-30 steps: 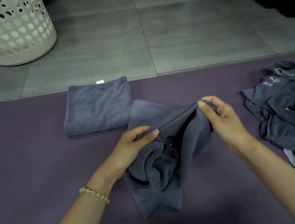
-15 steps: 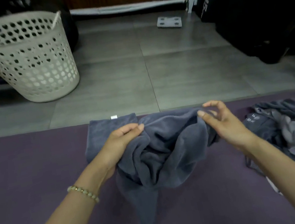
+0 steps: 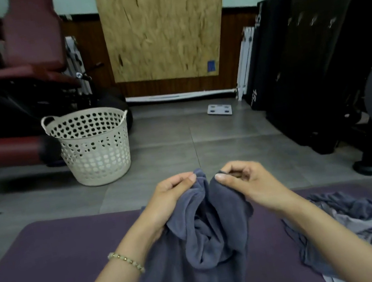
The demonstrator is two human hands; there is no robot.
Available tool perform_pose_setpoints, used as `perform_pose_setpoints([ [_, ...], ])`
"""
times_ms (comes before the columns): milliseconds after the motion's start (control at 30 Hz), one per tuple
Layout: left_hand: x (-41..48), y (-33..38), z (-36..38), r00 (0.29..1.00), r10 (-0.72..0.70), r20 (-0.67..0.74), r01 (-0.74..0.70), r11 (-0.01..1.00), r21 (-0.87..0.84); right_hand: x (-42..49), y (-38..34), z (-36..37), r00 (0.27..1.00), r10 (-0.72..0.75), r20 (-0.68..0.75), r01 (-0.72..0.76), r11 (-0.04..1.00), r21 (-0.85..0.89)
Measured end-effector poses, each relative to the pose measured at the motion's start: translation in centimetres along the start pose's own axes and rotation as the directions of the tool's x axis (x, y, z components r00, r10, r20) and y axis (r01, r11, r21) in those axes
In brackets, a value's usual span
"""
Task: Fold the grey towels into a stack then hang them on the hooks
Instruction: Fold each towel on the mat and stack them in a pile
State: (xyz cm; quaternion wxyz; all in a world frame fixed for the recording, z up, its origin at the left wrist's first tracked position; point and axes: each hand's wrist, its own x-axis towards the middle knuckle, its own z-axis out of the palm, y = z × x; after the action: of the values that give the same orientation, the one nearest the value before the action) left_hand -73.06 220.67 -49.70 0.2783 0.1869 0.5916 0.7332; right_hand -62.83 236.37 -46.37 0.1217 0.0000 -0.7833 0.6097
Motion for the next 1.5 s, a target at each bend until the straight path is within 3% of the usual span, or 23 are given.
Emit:
perform_pose_setpoints([
  [200, -3.5, 3.5, 1.2, 0.982, 0.075, 0.174, -0.088, 0.994, 0.072, -1.3, -4.4, 0.7, 1.0, -0.012, 0.003, 0.012, 0.999, -0.041],
  [533, -7.1, 6.9, 2.7, 0.941, 0.137, 0.308, -0.204, 0.959, 0.197, -3.9, -8.2, 0.1, 1.0, 0.016, 0.006, -0.015, 0.99, -0.142],
  [600, -7.4, 7.5, 3.1, 0.954, 0.167, 0.251, -0.222, 0.953, 0.209, -4.0, -8.4, -0.6, 0.999, -0.009, -0.049, 0.0, 0.981, -0.195],
  [700, -6.7, 8.1, 2.2, 0.977, 0.212, -0.018, -0.195, 0.924, 0.331, -4.2, -8.5, -2.7, 0.981, -0.055, -0.185, 0.012, 0.973, -0.229],
  [767, -6.2, 8.4, 0.8, 0.956, 0.247, -0.157, -0.153, 0.878, 0.453, -4.4, -8.3, -4.4, 0.971, -0.05, -0.236, 0.006, 0.983, -0.183],
  [900, -5.4, 8.2, -1.5, 0.933, 0.297, -0.202, -0.167, 0.857, 0.488, -5.0, -7.3, -6.6, 0.957, -0.015, -0.289, -0.026, 0.99, -0.139],
  [1100, -5.3, 8.7, -4.7, 0.783, 0.481, -0.396, -0.276, 0.838, 0.471, -5.7, -6.2, -10.8, 0.873, -0.047, -0.486, -0.026, 0.989, -0.144],
  [1200, -5.4, 8.9, -6.8, 0.725, 0.547, -0.419, -0.308, 0.801, 0.513, -6.6, -6.0, -13.3, 0.828, -0.032, -0.559, -0.021, 0.996, -0.089],
  [1333, -5.7, 9.2, -7.6, 0.745, 0.599, -0.293, -0.304, 0.696, 0.65, -6.9, -5.8, -14.4, 0.809, -0.025, -0.588, -0.028, 0.996, -0.081],
  [1500, -6.1, 9.2, -8.0, 0.902, 0.428, -0.053, -0.29, 0.692, 0.661, -6.9, -5.2, -15.1, 0.808, 0.002, -0.59, -0.057, 0.996, -0.074],
])
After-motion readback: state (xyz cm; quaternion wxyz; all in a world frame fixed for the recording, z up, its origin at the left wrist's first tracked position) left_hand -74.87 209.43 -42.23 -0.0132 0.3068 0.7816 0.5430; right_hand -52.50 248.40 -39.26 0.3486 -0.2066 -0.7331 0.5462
